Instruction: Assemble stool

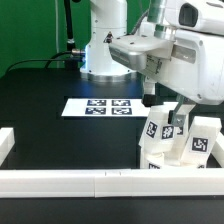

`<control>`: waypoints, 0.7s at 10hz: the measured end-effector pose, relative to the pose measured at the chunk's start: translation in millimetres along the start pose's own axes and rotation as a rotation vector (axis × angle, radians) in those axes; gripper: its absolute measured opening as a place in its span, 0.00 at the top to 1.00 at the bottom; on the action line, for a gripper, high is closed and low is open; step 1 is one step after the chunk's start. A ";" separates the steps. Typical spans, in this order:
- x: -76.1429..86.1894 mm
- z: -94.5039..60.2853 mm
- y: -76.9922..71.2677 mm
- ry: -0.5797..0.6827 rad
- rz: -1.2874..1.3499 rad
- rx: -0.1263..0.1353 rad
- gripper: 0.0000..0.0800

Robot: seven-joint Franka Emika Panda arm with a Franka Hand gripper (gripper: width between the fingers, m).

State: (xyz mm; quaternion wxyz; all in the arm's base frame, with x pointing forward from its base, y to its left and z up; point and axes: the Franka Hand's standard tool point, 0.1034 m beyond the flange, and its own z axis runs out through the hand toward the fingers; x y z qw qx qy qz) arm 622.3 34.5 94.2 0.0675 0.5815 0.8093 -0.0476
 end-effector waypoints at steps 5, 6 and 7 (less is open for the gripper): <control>-1.7 3.0 -1.4 -0.001 0.016 0.007 0.47; -1.9 3.2 -1.6 -0.001 0.018 0.008 0.59; -1.9 3.2 -1.7 -0.001 0.029 0.008 0.59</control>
Offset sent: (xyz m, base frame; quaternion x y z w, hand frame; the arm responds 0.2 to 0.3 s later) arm 0.0039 0.0000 0.0019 0.0079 -0.0058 -0.0100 0.9999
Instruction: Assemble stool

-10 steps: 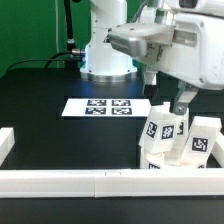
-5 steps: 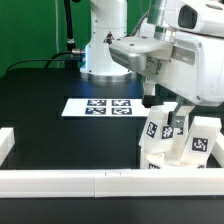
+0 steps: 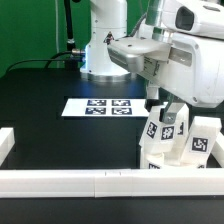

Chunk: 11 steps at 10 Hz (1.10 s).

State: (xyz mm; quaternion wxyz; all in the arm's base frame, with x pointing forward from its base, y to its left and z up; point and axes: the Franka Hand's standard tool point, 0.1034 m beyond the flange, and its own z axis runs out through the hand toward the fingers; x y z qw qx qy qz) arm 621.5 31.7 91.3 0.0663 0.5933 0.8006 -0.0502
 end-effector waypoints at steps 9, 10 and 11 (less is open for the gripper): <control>-10.8 2.9 -7.4 0.004 0.603 0.035 0.58; -10.7 3.0 -7.4 0.004 0.659 0.035 0.58; -10.9 3.0 -7.5 0.002 0.734 0.036 0.58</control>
Offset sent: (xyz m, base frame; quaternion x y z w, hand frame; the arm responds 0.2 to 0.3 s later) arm -0.0037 -0.0081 0.0017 0.0432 0.0092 0.2421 0.9692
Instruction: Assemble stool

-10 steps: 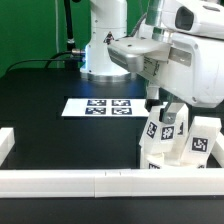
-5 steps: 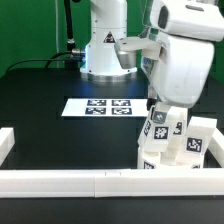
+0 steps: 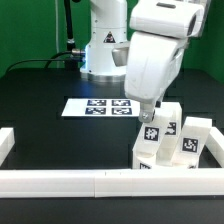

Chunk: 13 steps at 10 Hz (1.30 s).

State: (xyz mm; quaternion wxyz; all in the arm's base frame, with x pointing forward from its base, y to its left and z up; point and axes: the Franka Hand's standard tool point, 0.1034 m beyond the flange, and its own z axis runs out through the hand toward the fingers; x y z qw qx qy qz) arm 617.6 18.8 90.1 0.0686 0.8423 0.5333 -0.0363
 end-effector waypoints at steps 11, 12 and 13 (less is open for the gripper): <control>-2.5 2.1 -2.2 0.060 1.135 0.137 0.58; -1.2 2.2 -2.6 0.061 1.244 0.145 0.58; -0.8 2.4 -2.3 0.065 1.323 0.149 0.58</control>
Offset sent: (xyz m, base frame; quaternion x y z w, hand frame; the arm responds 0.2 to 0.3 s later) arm -0.0075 0.0015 -0.0127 0.1248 0.0347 0.3580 0.9247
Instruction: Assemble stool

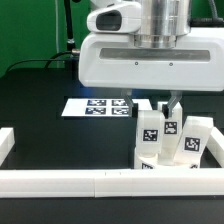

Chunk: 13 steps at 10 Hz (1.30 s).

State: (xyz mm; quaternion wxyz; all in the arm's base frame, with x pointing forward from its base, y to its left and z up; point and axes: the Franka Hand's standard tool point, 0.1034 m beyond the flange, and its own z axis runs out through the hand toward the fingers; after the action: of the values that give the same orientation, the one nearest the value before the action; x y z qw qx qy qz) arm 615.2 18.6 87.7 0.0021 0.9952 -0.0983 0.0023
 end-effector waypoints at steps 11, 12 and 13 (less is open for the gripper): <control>1.0 1.7 -28.9 0.026 1.002 0.099 0.58; -0.4 2.1 -33.4 0.014 1.098 0.108 0.58; -1.3 2.5 -37.3 0.000 1.204 0.119 0.58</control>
Offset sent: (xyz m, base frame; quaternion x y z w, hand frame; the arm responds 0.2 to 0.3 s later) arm 0.0000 0.0000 0.0000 0.0000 0.0000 0.1296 0.9916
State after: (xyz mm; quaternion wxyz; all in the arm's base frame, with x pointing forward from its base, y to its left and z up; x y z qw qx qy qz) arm 621.3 55.5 85.1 -0.0554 0.7631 -0.6439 0.0086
